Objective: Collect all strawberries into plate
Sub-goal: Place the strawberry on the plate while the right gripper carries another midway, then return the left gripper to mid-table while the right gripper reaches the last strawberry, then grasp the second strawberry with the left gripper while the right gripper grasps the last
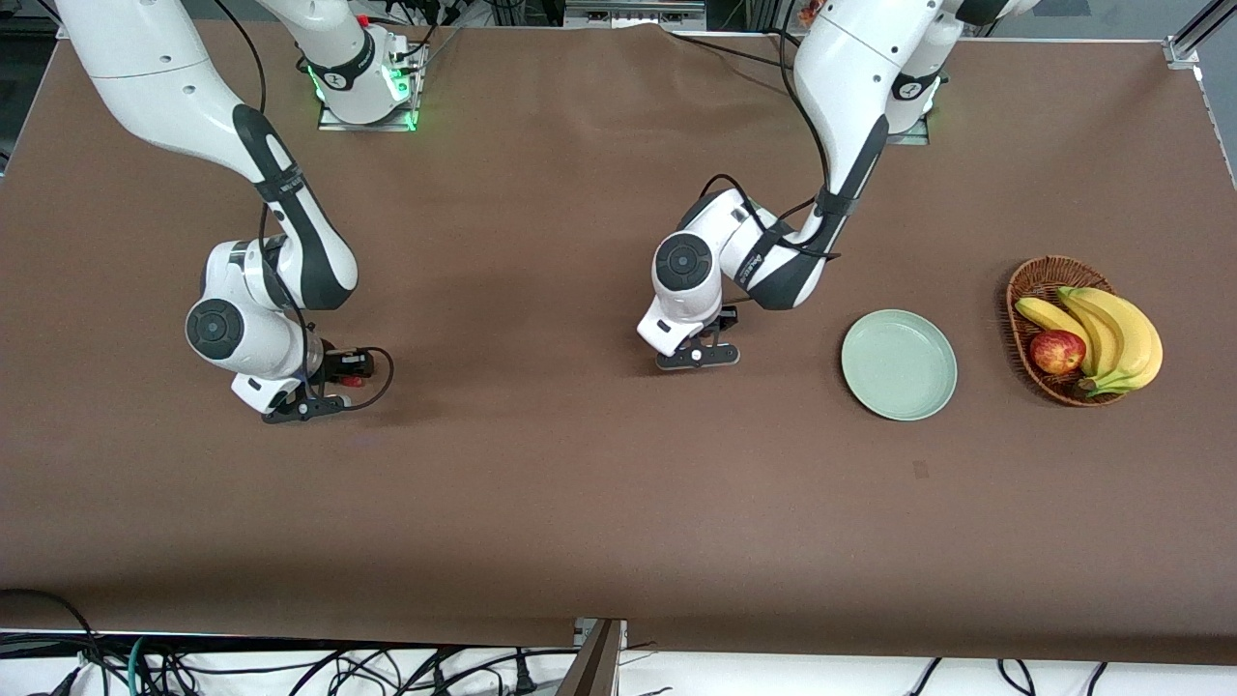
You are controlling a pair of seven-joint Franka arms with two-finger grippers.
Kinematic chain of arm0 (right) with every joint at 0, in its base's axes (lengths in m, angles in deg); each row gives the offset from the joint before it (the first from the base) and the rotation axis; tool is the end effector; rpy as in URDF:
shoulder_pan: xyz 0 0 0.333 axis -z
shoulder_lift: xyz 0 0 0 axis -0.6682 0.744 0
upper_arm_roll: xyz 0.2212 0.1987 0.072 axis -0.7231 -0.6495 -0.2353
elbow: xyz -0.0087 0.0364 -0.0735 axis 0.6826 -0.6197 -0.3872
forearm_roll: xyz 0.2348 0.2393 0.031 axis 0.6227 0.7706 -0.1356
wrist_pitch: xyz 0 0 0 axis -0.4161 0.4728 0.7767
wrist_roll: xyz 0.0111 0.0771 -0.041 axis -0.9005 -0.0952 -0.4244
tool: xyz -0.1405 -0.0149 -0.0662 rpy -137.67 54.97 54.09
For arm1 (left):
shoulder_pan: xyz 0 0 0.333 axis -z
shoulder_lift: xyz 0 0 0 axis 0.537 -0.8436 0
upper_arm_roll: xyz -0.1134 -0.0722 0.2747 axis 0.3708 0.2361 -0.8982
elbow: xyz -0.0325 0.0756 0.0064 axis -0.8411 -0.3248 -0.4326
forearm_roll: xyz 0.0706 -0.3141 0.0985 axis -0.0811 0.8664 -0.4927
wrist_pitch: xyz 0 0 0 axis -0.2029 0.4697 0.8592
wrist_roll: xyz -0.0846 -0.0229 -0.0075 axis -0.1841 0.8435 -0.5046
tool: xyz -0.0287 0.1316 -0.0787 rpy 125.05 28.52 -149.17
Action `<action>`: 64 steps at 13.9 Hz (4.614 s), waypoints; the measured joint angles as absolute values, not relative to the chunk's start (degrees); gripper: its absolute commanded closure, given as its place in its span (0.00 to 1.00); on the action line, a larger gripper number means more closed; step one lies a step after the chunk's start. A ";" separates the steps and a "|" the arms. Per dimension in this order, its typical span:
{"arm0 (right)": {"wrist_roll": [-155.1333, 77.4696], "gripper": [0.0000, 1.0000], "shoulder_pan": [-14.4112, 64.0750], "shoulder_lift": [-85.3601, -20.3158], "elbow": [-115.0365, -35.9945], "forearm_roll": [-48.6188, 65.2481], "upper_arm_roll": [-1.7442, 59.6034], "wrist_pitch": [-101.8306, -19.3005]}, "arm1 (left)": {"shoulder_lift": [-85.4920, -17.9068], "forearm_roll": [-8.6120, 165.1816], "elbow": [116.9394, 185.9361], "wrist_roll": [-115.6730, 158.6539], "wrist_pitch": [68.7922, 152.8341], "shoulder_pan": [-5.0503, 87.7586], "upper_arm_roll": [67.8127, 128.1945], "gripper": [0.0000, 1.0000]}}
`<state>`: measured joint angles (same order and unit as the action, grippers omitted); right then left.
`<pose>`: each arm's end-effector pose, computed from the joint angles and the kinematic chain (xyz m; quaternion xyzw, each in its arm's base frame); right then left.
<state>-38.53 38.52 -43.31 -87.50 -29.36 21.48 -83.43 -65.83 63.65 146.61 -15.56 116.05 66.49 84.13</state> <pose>0.5653 0.0530 0.1658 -0.9947 -0.0909 0.0487 0.0053 0.4796 -0.3653 0.1753 -0.9941 -0.0202 0.0711 0.0796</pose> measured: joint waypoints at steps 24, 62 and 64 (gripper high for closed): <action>27.56 0.00 5.06 -19.24 -51.81 -29.15 10.19 -96.12 | -62.81 64.56 147.69 56.27 104.56 38.56 84.39 0.00; -43.82 1.00 42.32 -49.69 -97.99 -31.30 29.96 -84.53 | -69.49 64.79 147.49 -12.11 131.36 50.93 98.06 0.79; -42.91 1.00 42.32 -50.40 -96.85 -31.29 27.91 -84.25 | -69.01 64.71 146.76 -11.86 127.87 50.00 97.86 0.79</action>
